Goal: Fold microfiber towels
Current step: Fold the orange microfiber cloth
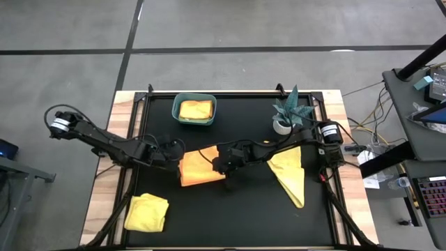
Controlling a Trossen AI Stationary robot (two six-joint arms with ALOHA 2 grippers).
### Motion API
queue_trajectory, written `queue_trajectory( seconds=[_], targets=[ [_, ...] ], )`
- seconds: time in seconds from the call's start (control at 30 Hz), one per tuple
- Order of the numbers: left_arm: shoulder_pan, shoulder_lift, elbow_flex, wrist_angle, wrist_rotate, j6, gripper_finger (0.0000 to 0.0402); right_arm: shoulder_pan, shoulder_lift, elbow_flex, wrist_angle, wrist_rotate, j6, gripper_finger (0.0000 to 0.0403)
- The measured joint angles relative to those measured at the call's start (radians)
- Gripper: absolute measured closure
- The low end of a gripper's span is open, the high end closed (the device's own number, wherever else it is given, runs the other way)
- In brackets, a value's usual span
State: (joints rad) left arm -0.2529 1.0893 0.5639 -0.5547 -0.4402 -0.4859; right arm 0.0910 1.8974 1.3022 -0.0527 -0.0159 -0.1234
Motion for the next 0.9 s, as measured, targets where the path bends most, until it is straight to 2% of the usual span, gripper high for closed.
queue_trajectory(
  seconds=[0.2,0.33,0.5,0.73,0.9],
  targets=[
    [0.024,-0.008,-0.071,0.077,-0.009,-0.057,0.0292,0.000,0.004,-0.004,0.030,-0.001,0.000,0.0394],
    [0.025,0.019,-0.115,0.117,-0.009,-0.109,0.0267,0.000,0.004,-0.006,0.032,-0.002,0.000,0.0394],
    [0.025,0.037,-0.139,0.165,-0.007,-0.162,0.0263,0.000,0.005,-0.011,0.035,-0.002,0.005,0.0394],
    [0.024,0.040,-0.142,0.273,0.019,-0.087,0.0264,0.000,0.005,-0.015,0.043,-0.002,0.017,0.0394],
    [0.024,0.041,-0.146,0.270,0.022,-0.085,0.0294,0.000,0.005,-0.016,0.043,-0.002,0.018,0.0394]
  ],
)
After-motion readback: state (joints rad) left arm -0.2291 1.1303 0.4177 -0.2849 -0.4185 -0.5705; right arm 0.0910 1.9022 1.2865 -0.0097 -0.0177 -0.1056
